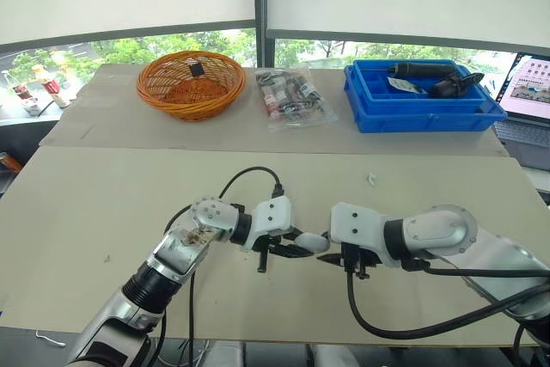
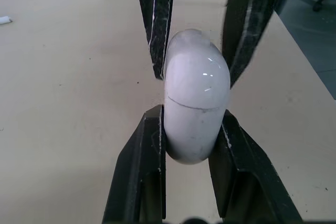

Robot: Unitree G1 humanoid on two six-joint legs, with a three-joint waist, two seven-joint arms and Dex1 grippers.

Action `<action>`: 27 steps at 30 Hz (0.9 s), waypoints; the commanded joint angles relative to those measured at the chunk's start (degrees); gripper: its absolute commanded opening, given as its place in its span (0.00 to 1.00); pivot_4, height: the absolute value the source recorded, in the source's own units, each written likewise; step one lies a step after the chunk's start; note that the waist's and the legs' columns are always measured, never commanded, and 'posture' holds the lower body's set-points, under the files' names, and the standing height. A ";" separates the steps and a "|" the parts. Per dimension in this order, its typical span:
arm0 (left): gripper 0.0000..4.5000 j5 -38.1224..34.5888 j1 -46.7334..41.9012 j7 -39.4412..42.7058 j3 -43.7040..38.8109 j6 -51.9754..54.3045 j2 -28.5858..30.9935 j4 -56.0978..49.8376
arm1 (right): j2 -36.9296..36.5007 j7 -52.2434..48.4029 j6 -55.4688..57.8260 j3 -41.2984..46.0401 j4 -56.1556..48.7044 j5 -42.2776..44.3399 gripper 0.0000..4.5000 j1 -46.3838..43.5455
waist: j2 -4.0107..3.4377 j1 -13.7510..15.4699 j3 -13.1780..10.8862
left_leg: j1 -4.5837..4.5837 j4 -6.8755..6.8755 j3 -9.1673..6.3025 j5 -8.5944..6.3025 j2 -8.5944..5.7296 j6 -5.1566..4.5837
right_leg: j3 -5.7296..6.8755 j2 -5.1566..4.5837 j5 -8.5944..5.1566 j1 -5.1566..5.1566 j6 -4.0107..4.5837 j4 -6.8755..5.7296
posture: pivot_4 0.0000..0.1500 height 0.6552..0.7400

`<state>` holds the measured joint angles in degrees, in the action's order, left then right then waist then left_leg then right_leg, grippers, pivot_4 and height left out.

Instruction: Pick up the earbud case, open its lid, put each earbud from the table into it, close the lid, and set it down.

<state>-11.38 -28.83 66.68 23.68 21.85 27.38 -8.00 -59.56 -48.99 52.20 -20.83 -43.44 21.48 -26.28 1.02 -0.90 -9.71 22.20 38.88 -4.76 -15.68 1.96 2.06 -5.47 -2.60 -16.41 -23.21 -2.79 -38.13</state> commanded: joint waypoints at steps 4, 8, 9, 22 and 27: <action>0.13 -8.07 4.26 -0.75 -6.23 -0.42 -4.04 2.17 | -3.88 -3.43 -7.06 10.64 -1.99 0.12 1.00 4.26 | 0.00 0.05 0.00 | -0.02 0.01 0.00 0.00 0.01 0.00 | 0.01 0.01 0.00 0.02 0.00 -0.01 | 1.00 0.66; 0.13 -14.38 6.17 -1.55 -10.79 1.24 -8.31 3.35 | 1.08 -2.54 -9.84 15.36 -3.24 3.56 1.00 6.47 | 0.01 -0.04 0.00 | -0.02 0.04 0.00 0.00 0.02 -0.01 | 0.01 0.01 0.01 0.04 0.00 -0.03 | 1.00 0.66; 0.13 -14.71 6.36 -1.53 -11.07 1.12 -8.61 3.39 | 2.37 -1.95 -9.75 15.71 -3.58 4.01 1.00 6.43 | 0.01 -0.07 0.00 | -0.03 0.04 0.00 0.00 0.01 -0.01 | 0.00 0.00 0.01 0.04 0.00 -0.06 | 1.00 0.66; 0.13 -13.42 7.07 1.51 -8.77 -3.09 -7.19 1.89 | 8.52 4.15 -8.59 14.94 0.25 1.77 1.00 2.63 | 0.00 0.08 0.01 | -0.08 0.04 0.00 0.00 -0.01 0.00 | -0.02 0.00 0.02 0.08 0.00 -0.09 | 1.00 0.66; 0.13 -11.91 7.77 2.46 -7.46 -5.78 -6.06 2.06 | 8.37 3.69 -8.96 16.10 1.66 1.99 1.00 1.82 | -0.01 0.03 0.01 | -0.09 0.04 0.00 0.00 0.00 0.00 | -0.02 0.00 0.02 0.08 0.01 -0.10 | 1.00 0.66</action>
<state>-23.52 -21.55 67.51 14.94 18.00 21.25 -4.06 -50.95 -46.02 43.99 -7.57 -42.02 23.85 -22.72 1.02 -0.87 -9.70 22.11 38.92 -4.76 -15.68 1.95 2.06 -5.49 -2.60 -16.39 -23.14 -2.78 -38.23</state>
